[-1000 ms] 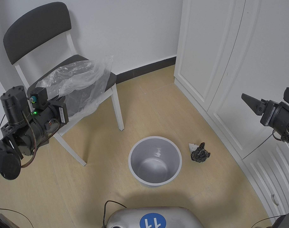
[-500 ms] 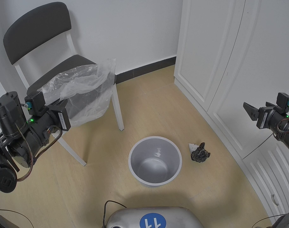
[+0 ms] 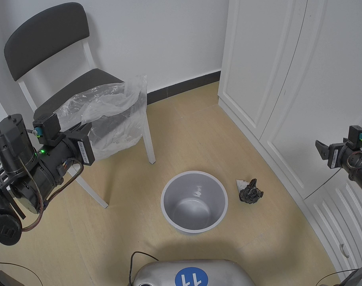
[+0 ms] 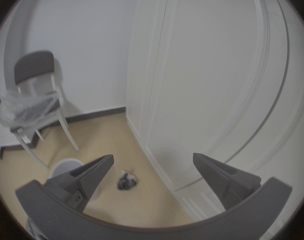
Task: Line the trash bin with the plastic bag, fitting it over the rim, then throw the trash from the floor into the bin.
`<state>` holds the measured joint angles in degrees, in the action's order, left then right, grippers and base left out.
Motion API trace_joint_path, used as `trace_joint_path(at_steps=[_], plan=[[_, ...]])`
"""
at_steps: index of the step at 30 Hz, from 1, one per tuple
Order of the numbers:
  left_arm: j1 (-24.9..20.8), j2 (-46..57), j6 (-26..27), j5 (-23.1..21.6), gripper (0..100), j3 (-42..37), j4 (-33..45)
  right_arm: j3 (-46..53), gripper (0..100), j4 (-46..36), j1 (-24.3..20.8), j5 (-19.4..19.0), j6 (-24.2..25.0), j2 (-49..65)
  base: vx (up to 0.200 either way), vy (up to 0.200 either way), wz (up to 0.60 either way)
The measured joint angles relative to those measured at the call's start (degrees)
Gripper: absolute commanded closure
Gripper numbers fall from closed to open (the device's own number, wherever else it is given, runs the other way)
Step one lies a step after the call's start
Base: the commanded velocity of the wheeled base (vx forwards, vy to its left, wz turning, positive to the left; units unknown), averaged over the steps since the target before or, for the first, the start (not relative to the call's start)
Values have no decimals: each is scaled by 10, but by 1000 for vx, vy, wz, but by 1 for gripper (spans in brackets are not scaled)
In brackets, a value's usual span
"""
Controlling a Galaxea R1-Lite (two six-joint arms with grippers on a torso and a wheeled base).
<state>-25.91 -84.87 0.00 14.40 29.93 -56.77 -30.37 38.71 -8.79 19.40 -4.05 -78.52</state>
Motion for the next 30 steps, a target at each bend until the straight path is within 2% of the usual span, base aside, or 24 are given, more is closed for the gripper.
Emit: trace_joint_path(at_steps=[3, 7, 11, 17, 24, 30], plan=[[-3, 0, 0, 0, 100, 1, 0, 30, 0, 0, 19, 6, -48, 7, 0, 0, 0], [-8, 2, 0, 1, 100, 1, 0, 60, 0, 1, 31, 6, -87, 28, 0, 0, 0], [-23, 8, -5, 1, 100, 1, -1, 72, 0, 3, 20, -15, -89, 51, 0, 0, 0], [-63, 25, -22, 2, 100, 3, 0, 71, 0, 5, -61, -56, -11, 63, 0, 0, 0], [-123, 57, -37, 3, 100, 4, 0, 40, 0, 7, -157, -76, 140, 35, 0, 0, 0], [-184, 84, -71, 3, 100, 12, 1, 20, 0, 6, -192, -102, 183, -3, 0, 0, 0]])
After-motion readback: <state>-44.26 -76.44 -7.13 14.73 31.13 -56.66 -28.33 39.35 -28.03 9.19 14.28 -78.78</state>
